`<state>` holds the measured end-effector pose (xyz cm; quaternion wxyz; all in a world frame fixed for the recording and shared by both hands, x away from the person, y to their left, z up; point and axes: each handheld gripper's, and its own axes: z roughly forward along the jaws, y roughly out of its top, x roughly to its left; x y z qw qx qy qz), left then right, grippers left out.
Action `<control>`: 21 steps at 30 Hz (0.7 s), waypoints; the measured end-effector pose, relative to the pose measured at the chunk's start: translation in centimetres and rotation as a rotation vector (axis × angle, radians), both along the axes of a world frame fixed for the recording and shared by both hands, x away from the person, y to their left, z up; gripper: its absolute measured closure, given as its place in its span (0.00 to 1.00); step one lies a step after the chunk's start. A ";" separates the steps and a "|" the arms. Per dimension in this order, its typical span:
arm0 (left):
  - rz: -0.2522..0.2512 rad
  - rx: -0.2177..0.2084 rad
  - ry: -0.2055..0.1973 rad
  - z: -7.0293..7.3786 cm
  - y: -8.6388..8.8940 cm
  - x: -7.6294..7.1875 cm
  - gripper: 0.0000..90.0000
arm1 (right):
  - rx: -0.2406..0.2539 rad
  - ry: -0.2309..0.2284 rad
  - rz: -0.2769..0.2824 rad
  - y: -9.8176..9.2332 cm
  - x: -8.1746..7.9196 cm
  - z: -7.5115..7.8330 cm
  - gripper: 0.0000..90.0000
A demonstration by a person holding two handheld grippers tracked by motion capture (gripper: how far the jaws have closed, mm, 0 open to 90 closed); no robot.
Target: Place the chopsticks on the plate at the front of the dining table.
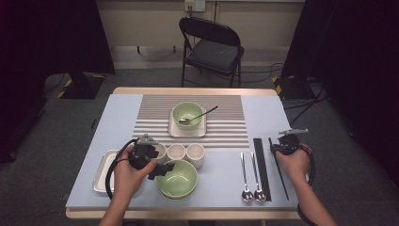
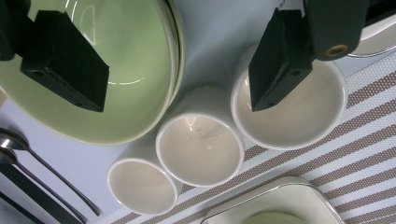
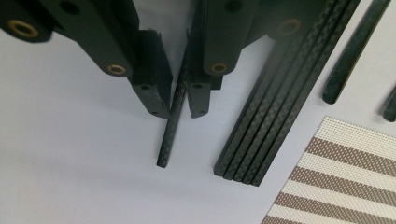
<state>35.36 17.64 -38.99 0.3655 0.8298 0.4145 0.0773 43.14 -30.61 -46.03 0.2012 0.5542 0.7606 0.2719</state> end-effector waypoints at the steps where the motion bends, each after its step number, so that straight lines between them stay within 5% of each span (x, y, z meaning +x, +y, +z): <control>1: 0.003 0.003 0.001 0.0 0.0 0.0 0.22 | 0.001 -0.007 0.005 -0.1 0.0 -0.1 0.89; 21: -0.008 -0.004 -0.005 0.2 -0.8 -0.3 0.22 | 0.067 0.008 -0.080 -0.2 0.0 -0.2 0.96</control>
